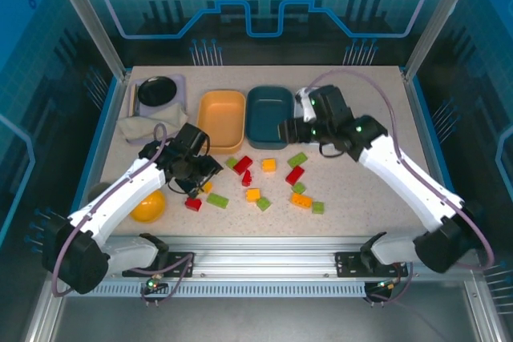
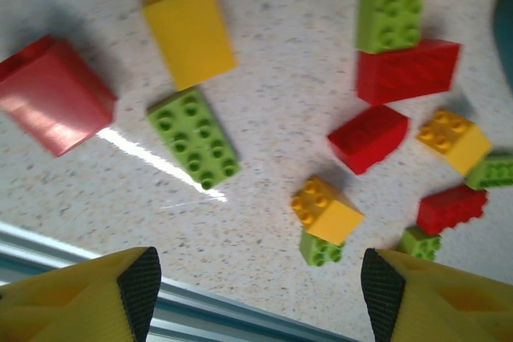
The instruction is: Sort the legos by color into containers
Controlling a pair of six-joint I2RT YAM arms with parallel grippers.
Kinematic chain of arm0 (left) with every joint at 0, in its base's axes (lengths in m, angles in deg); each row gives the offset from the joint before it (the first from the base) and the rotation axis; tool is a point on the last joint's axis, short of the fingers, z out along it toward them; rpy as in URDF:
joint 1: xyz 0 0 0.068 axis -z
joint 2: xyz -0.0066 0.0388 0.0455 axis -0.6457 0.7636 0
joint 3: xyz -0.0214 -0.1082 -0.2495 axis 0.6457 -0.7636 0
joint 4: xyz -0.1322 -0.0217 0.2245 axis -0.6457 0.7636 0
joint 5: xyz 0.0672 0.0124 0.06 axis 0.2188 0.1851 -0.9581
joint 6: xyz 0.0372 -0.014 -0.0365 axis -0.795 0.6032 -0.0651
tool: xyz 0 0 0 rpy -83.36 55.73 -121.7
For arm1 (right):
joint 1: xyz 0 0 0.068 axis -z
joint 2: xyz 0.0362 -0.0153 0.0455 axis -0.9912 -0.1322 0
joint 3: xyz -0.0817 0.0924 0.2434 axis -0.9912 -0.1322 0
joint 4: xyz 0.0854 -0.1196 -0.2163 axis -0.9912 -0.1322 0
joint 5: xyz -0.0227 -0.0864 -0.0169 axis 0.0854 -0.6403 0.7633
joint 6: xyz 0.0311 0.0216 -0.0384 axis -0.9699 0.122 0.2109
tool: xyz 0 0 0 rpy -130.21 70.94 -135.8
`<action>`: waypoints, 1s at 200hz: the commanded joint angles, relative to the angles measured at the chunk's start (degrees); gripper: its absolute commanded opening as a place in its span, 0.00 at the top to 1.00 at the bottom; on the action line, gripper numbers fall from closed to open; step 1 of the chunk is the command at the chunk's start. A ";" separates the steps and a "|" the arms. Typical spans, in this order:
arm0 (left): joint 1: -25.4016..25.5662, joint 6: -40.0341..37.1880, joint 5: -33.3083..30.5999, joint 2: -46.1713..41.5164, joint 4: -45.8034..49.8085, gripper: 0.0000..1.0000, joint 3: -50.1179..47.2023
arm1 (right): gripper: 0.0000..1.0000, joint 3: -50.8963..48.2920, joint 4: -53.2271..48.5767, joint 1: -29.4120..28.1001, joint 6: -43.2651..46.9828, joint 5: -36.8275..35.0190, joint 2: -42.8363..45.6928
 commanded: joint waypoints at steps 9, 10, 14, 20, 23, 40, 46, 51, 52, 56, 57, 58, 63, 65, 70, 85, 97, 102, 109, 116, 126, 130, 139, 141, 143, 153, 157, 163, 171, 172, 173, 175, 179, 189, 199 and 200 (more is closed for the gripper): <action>1.13 11.52 -0.96 -2.09 -0.15 0.29 -5.61 | 0.31 -12.44 9.17 -8.48 1.81 2.50 8.41; 1.22 11.68 -0.92 -2.07 -0.35 0.29 -5.80 | 0.31 -12.87 9.42 -8.86 1.78 2.39 8.63; 1.55 12.84 -0.83 -2.00 -1.13 0.29 -6.52 | 0.30 -13.93 10.08 -9.93 1.84 1.95 9.27; 2.35 14.68 -0.65 -1.45 -2.72 0.29 -7.30 | 0.30 -16.29 11.72 -12.51 1.98 1.11 10.39; 2.70 15.43 -0.58 -1.09 -3.26 0.29 -7.73 | 0.30 -17.11 12.34 -13.79 2.09 0.72 10.69; 4.43 18.61 -0.51 2.20 -5.51 0.27 -8.19 | 0.29 -19.90 14.40 -18.70 2.62 -0.59 10.70; 4.80 19.53 -0.43 3.67 -6.13 0.27 -8.16 | 0.29 -20.21 14.43 -19.80 2.58 -1.21 10.36; 5.27 19.99 -0.29 4.85 -6.77 0.26 -8.03 | 0.29 -20.20 14.04 -20.70 2.28 -2.04 9.58; 5.31 20.13 -0.27 5.14 -6.95 0.26 -8.06 | 0.29 -20.13 14.01 -20.77 2.24 -2.07 9.48; 5.57 20.62 -0.19 6.07 -7.50 0.26 -8.01 | 0.29 -19.95 13.82 -21.01 1.98 -2.23 9.04; 5.55 20.75 -0.18 6.27 -7.54 0.26 -7.97 | 0.29 -19.92 13.72 -21.06 1.96 -2.17 8.94; 5.58 20.86 -0.17 6.51 -7.69 0.26 -7.90 | 0.29 -19.86 13.71 -21.18 1.90 -2.09 8.81; 5.79 21.30 -0.05 7.59 -8.44 0.25 -7.84 | 0.29 -19.65 13.58 -21.45 1.69 -2.01 8.35; 5.92 21.45 -0.07 8.01 -8.74 0.25 -7.77 | 0.29 -19.52 13.54 -21.57 1.68 -2.02 8.26; 6.09 21.74 -0.08 8.94 -9.73 0.25 -7.73 | 0.29 -19.30 13.53 -21.72 1.59 -2.01 7.92; 6.38 22.07 -0.75 11.39 -12.27 0.25 -7.43 | 0.29 -19.05 13.96 -21.99 1.74 -2.17 7.70; 6.36 22.13 -0.95 13.87 -12.03 0.26 -6.92 | 0.29 -18.94 13.73 -21.99 2.21 -2.66 7.81; 6.41 22.34 -0.96 14.87 -11.41 0.26 -6.54 | 0.29 -18.92 13.49 -21.93 2.42 -2.92 7.79; 6.41 22.52 -0.67 16.12 -11.39 0.27 -6.44 | 0.29 -18.93 13.20 -21.85 2.70 -3.13 7.90; 6.54 22.57 -0.29 17.05 -11.94 0.27 -6.55 | 0.29 -18.92 13.00 -21.75 2.90 -3.24 8.05; 6.83 22.83 -0.25 18.30 -12.21 0.28 -6.55 | 0.29 -19.06 12.66 -21.49 2.99 -3.26 8.37; 6.89 22.90 -0.32 18.71 -12.55 0.29 -6.60 | 0.29 -19.18 12.65 -21.34 2.99 -3.25 8.48; 6.92 22.88 -0.55 19.45 -12.93 0.30 -6.56 | 0.29 -19.40 12.61 -21.09 2.87 -3.23 8.71; 7.00 22.88 -0.63 19.59 -12.96 0.31 -6.53 | 0.29 -19.46 12.64 -21.04 2.83 -3.18 8.79; 7.02 22.90 -0.72 19.64 -13.05 0.31 -6.54 | 0.29 -19.52 12.60 -21.05 2.78 -3.17 8.83; 6.95 22.71 -1.36 20.15 -14.02 0.33 -6.90 | 0.29 -19.79 12.80 -20.77 2.35 -3.10 9.02; 7.01 22.60 -1.66 20.19 -14.49 0.34 -7.03 | 0.29 -19.92 12.90 -20.68 2.17 -3.02 9.10; 6.99 22.42 -2.06 20.44 -15.40 0.36 -7.27 | 0.29 -20.06 12.85 -20.61 1.95 -2.86 9.19; 6.94 22.31 -2.49 20.83 -16.03 0.39 -7.52 | 0.29 -20.17 12.85 -20.54 1.77 -2.82 9.20; 6.98 22.26 -2.51 20.86 -16.02 0.39 -7.50 | 0.29 -20.16 12.84 -20.52 1.72 -2.82 9.20; 6.96 22.28 -2.53 20.92 -16.06 0.40 -7.54 | 0.29 -20.20 12.83 -20.55 1.70 -2.81 9.20; 6.94 22.20 -2.58 21.01 -16.18 0.40 -7.50 | 0.29 -20.21 12.83 -20.51 1.72 -2.81 9.20; 6.97 22.04 -2.60 21.30 -16.44 0.42 -7.68 | 0.29 -20.19 12.82 -20.50 1.68 -2.81 9.27; 7.01 21.64 -2.63 22.01 -17.10 0.45 -7.84 | 0.29 -20.24 12.71 -20.49 1.68 -2.89 9.22; 6.95 21.26 -2.49 22.53 -17.91 0.48 -8.14 | 0.29 -20.24 12.56 -20.26 1.59 -2.88 9.20; 6.94 21.21 -2.47 22.59 -18.06 0.48 -8.12 | 0.29 -20.24 12.52 -20.25 1.59 -2.89 9.20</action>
